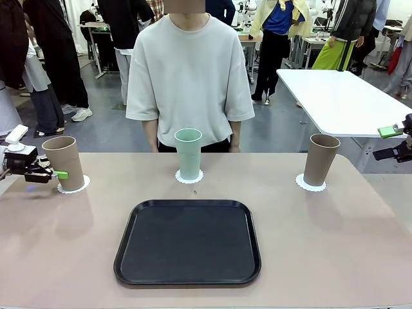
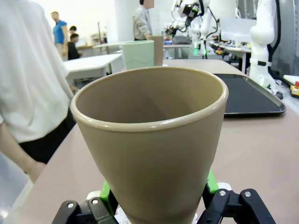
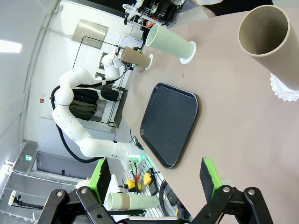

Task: Place coasters on the table and set cups on them.
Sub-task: Take one Reusable plastic cup from the Flat Tray and place it on a coaster set by the human.

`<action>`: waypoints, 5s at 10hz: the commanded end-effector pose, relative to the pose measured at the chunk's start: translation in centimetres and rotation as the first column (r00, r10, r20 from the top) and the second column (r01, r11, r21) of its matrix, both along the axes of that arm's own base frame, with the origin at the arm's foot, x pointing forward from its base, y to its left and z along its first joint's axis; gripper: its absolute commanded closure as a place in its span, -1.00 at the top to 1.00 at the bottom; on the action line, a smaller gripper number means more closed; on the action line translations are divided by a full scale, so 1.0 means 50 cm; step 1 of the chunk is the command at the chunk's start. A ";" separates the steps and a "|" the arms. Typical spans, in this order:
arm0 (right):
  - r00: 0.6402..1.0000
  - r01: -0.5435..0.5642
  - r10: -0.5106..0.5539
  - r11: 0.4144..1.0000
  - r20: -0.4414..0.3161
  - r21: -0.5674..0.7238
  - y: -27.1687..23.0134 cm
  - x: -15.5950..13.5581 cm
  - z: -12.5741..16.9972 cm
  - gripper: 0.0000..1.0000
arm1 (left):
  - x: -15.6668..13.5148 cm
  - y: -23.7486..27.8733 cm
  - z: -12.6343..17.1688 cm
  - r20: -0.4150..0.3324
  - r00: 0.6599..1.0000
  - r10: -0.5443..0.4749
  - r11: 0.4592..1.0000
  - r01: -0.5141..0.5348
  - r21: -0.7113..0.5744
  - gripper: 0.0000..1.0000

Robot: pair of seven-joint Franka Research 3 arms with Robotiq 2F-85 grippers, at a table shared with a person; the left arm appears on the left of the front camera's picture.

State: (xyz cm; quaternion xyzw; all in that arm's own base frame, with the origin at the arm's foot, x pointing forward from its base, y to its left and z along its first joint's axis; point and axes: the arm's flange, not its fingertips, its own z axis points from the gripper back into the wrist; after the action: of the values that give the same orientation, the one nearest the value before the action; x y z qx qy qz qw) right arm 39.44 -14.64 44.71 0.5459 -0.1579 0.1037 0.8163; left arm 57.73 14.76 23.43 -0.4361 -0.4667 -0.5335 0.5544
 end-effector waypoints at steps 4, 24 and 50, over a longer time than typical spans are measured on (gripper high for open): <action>1.000 0.002 -0.002 1.000 0.003 0.009 0.002 0.000 -0.002 1.00 | 0.006 0.000 -0.005 0.006 1.000 0.000 1.000 0.000 -0.014 1.00; 1.000 0.002 -0.002 1.000 0.003 0.009 0.002 0.000 -0.002 1.00 | -0.017 0.071 0.072 0.024 0.999 0.032 0.908 -0.039 0.416 1.00; 1.000 0.002 -0.002 1.000 0.003 0.009 0.002 0.000 -0.002 1.00 | -0.352 -0.226 0.530 0.140 0.990 -0.021 0.160 -0.134 0.978 1.00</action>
State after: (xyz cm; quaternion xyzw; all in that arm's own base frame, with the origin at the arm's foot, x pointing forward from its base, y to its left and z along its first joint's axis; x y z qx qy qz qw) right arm 39.48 -14.57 44.68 0.5459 -0.1571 0.1042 0.8163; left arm 40.06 3.65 50.22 0.0661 -0.0613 -0.7207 0.6873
